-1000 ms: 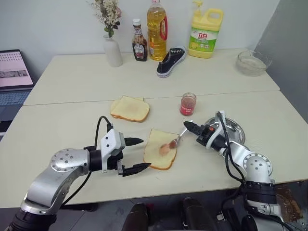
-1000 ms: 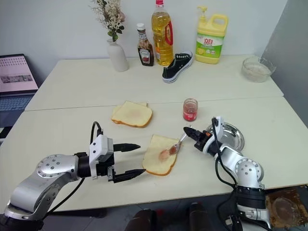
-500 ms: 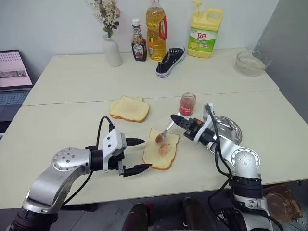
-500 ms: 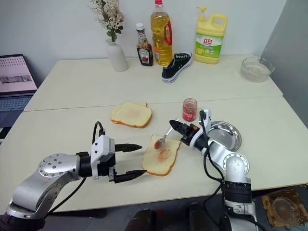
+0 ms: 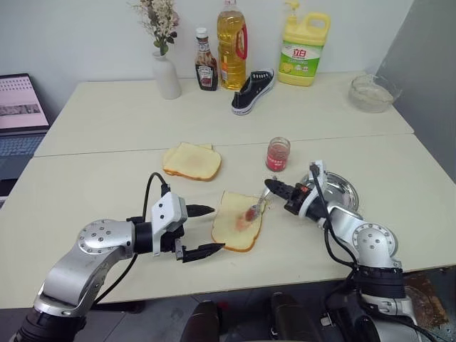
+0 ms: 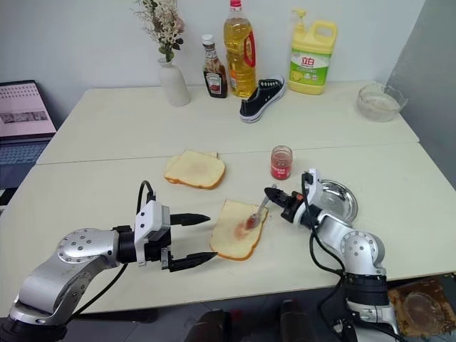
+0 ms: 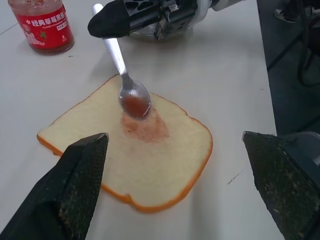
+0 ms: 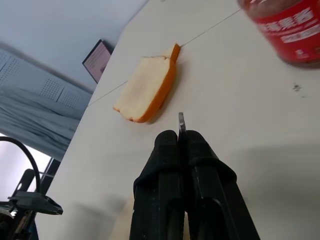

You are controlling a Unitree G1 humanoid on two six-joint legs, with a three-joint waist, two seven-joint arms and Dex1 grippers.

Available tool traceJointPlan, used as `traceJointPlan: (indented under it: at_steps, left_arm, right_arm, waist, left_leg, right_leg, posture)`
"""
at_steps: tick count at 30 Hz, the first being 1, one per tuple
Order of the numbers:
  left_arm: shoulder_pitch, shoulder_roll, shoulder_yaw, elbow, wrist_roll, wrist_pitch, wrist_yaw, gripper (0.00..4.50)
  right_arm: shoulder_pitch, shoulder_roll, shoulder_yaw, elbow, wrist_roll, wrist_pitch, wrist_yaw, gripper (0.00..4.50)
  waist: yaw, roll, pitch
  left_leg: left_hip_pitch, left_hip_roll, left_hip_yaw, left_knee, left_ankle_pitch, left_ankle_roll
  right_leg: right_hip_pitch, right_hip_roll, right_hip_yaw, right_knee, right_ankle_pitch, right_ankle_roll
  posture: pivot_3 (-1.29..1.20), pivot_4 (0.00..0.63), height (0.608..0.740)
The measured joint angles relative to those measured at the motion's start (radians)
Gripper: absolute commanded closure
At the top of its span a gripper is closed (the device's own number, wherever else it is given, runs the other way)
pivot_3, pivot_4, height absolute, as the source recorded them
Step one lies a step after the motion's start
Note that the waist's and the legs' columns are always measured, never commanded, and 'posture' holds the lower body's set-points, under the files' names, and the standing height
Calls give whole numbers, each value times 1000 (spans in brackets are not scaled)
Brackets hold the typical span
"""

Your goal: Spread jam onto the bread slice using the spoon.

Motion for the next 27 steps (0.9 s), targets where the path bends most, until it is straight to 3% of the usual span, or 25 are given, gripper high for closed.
traceJointPlan:
  at_steps: [7,13,20,27]
  left_arm:
    - [-24,-17,-7,15,1,3,1,0]
    - [-192,-61,-37,58,0,29,22,0]
    - [-462,-172,-100,177,38,47,70,0]
    - [-515,-255,-191,239,99,-1,67,0]
  right_arm:
    - [-91,40,-81,-9,83,17,-101,4468]
    - [-240,95,-154,-54,252,14,-273,4468]
    - [-316,-5,-254,-43,317,-49,-414,4468]
    - [-265,-114,-323,-59,338,-84,-475,4468]
  waist:
    - [-2,0,0]
    - [8,0,0]
    - [18,0,0]
    - [13,0,0]
  left_leg:
    - [0,0,0,0,0,0]
    - [-1,0,-1,1,0,0]
    - [-2,-2,1,1,0,0]
    - [-2,-1,1,0,0,0]
  right_leg:
    - [-1,1,0,1,0,-1]
    - [0,0,-1,0,1,0]
    - [0,-1,0,0,1,0]
    - [-1,0,0,1,1,0]
  posture:
    - [0,150,740]
    - [0,150,740]
    - [0,150,740]
    - [0,150,740]
